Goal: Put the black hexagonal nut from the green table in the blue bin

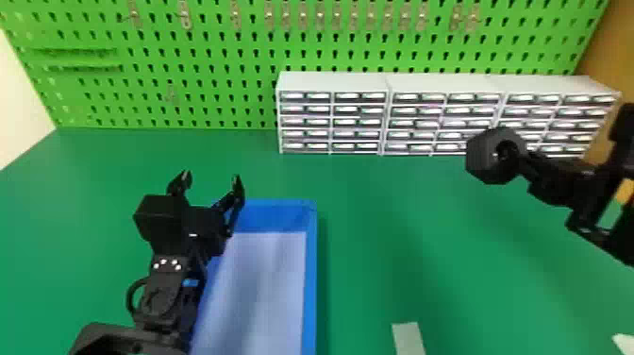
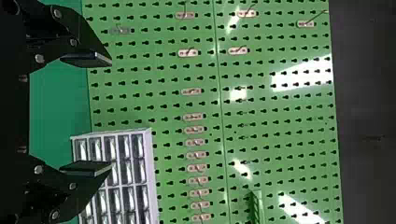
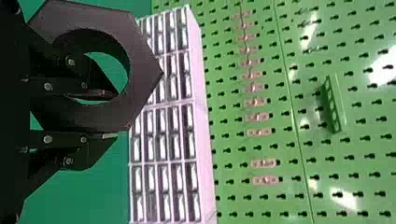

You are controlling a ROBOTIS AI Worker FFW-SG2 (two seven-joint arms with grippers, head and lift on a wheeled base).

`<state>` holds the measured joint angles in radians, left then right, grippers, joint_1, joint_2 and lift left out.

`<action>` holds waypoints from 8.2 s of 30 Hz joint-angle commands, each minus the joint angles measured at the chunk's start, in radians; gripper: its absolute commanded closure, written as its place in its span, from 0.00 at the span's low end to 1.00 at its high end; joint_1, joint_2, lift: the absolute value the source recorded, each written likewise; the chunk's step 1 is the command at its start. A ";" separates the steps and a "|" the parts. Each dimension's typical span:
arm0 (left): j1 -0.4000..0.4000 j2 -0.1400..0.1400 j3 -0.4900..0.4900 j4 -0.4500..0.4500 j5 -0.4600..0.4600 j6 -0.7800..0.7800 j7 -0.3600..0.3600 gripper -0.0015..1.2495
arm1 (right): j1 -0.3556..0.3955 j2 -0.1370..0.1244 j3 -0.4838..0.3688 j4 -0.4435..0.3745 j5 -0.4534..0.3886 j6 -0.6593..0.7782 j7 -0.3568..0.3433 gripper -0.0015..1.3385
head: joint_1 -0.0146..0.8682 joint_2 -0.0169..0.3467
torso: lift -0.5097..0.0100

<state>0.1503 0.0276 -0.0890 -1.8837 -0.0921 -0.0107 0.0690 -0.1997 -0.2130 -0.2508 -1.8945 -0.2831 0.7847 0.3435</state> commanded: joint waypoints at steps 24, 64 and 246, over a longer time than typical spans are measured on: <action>-0.005 -0.002 0.041 -0.012 -0.006 -0.011 0.015 0.37 | -0.009 -0.020 0.245 -0.011 -0.148 0.062 -0.001 0.81 | 0.76 0.20 | 0.80; -0.009 -0.002 0.060 -0.012 -0.009 -0.009 0.023 0.37 | -0.187 -0.086 0.662 0.091 -0.421 0.142 -0.001 0.81 | 0.76 0.20 | 0.80; 0.068 -0.008 0.098 -0.020 0.018 -0.031 0.060 0.38 | 0.385 0.152 0.143 -0.169 0.197 -0.406 -0.350 0.09 | 0.76 0.20 | 0.80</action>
<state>0.2177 0.0227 -0.0006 -1.9131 -0.0858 -0.0413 0.1288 0.1832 -0.0587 -0.1072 -2.0632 -0.0862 0.3789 -0.0061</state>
